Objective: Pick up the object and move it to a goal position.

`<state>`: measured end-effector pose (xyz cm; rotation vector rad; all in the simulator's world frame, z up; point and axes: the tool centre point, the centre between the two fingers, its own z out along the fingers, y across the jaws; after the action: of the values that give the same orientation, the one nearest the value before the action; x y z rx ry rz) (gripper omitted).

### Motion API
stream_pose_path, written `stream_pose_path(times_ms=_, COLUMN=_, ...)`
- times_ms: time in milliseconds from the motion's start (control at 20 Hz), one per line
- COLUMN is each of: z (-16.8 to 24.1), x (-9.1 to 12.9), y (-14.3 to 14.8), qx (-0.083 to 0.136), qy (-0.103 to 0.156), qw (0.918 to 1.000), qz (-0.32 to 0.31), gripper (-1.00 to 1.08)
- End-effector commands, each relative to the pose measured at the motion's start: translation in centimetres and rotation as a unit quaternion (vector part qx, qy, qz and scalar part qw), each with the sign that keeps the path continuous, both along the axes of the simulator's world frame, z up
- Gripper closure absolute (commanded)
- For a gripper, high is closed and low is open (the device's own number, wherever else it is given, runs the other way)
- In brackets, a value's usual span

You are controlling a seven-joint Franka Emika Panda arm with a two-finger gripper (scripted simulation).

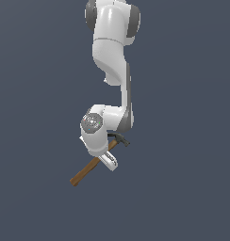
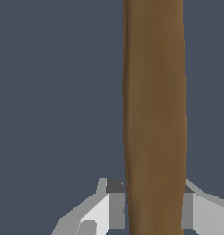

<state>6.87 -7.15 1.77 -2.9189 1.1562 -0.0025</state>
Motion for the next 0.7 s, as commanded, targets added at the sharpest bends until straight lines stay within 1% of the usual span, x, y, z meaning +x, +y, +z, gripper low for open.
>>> stream_pose_path(times_ms=0, z=0.1, x=0.0, y=0.0, qx=0.000, qy=0.000, qw=1.0000, qz=0.000, gripper=1.08)
stream_pose_path(times_ms=350, z=1.5, x=-0.7, y=0.7, qx=0.000, qy=0.000, qw=1.0000, qz=0.000, gripper=1.08)
stream_pose_path(times_ms=650, z=4.4, x=-2.0, y=2.1, qx=0.000, qy=0.000, qw=1.0000, qz=0.000, gripper=1.08)
